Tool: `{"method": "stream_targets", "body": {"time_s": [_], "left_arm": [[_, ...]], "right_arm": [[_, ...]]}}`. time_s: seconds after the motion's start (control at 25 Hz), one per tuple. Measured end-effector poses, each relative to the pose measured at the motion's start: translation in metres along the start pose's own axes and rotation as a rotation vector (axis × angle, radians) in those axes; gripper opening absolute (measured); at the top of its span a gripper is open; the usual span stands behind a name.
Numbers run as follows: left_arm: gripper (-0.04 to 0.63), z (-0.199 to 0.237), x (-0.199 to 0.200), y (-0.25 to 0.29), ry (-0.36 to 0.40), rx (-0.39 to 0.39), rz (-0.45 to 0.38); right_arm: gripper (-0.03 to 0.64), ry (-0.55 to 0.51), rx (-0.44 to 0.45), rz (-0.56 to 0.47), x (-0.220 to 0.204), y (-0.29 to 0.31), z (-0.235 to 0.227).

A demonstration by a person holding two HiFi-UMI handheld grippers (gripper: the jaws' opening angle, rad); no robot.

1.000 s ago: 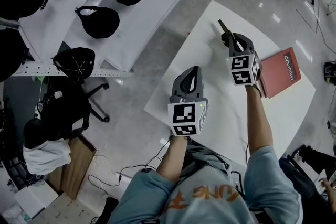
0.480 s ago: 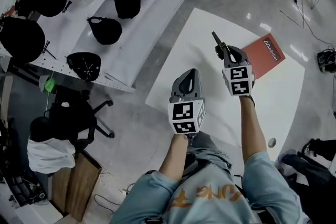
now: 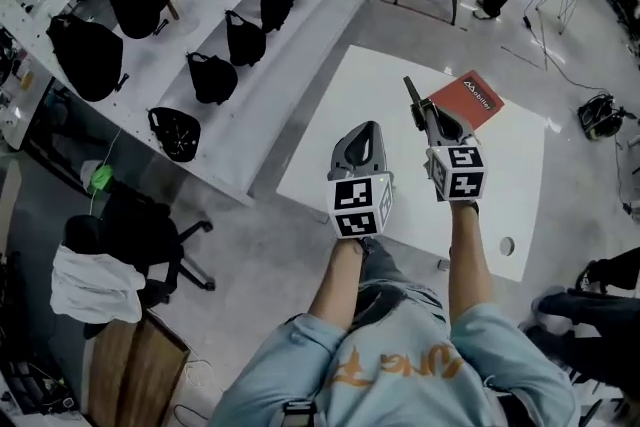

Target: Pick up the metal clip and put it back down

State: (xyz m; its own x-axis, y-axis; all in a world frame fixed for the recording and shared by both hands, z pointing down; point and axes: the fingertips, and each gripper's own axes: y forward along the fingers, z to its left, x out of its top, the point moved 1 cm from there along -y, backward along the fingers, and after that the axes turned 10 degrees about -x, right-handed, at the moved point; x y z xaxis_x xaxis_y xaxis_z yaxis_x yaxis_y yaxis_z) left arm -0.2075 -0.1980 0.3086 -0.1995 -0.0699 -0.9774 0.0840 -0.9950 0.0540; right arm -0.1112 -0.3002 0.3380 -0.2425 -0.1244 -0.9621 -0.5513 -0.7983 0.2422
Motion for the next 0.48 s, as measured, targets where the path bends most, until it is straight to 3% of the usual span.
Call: {"method": "stream_targets", "body": {"time_s": [0.48], "left_arm": [[0.009,-0.055,0.011,-0.054,-0.011,-0.062,-0.061]], "right_arm": [[0.029,0.061,-0.069,-0.116,0.015,-0.125,-0.024]]}}
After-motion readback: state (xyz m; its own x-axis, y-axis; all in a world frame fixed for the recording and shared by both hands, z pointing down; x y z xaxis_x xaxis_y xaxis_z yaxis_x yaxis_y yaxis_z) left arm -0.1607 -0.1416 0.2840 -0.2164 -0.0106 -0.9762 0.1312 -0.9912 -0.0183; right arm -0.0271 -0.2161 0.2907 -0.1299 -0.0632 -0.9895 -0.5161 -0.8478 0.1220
